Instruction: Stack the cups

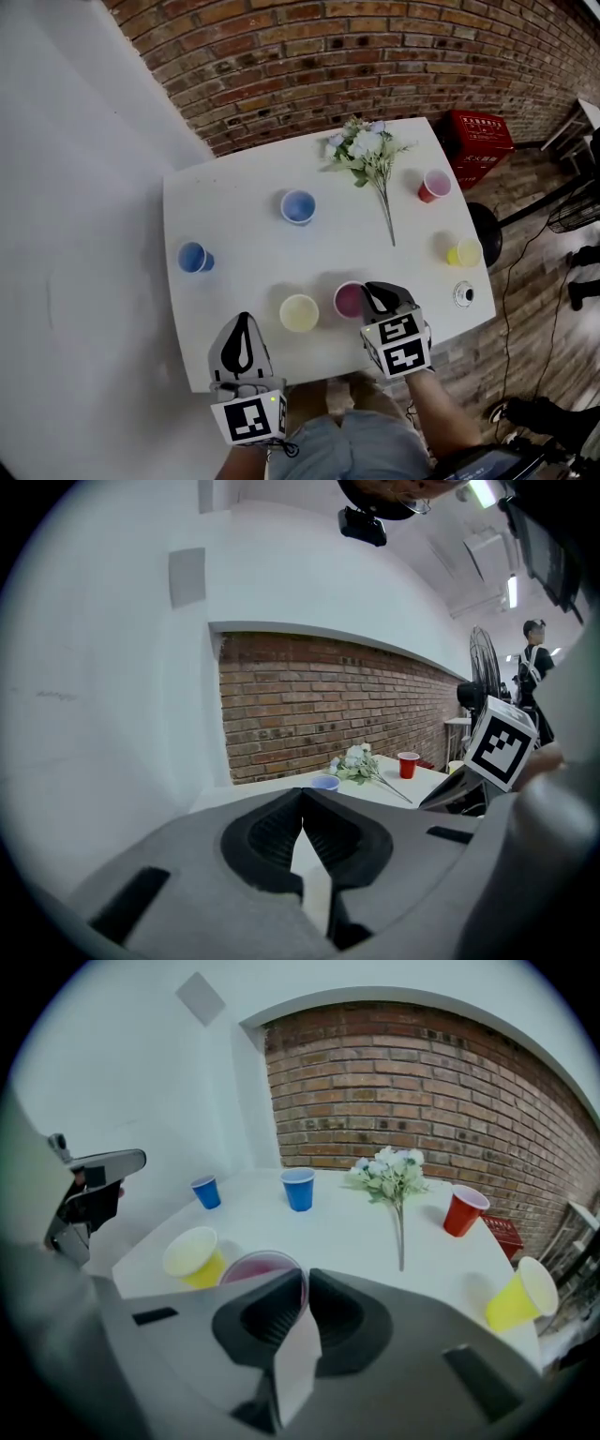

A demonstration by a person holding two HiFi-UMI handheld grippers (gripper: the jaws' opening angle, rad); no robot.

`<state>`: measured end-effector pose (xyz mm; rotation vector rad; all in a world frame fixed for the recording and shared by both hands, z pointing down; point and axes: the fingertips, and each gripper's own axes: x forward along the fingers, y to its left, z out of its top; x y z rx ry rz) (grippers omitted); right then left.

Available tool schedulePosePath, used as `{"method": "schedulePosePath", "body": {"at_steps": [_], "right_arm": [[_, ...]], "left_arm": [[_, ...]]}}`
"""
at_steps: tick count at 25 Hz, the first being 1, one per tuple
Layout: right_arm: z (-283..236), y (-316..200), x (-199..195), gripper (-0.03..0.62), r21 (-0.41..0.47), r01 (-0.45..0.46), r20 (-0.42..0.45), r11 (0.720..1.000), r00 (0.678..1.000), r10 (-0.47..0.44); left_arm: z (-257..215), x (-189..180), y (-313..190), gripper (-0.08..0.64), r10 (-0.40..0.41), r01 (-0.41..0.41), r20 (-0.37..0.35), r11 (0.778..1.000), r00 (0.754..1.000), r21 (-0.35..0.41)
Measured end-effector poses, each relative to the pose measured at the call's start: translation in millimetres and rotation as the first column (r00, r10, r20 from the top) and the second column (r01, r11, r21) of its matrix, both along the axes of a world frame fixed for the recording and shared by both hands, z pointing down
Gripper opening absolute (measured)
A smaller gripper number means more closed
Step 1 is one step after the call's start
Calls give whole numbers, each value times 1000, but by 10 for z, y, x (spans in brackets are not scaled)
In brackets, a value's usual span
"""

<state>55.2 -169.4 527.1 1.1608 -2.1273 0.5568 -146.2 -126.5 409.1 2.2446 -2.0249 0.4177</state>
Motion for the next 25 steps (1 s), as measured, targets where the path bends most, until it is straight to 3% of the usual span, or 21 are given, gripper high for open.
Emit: {"method": "schedulePosePath", "body": {"at_steps": [11, 25], "right_arm": [[17, 71, -193, 34, -7, 23, 0, 1000, 1000, -23], [55, 35, -264, 34, -39, -3, 70, 999, 998, 6]], "left_arm": [[-32, -98, 67, 9, -15, 15, -2, 1000, 1000, 9], [-8, -159, 70, 9, -23, 23, -1, 1000, 1000, 3]]}}
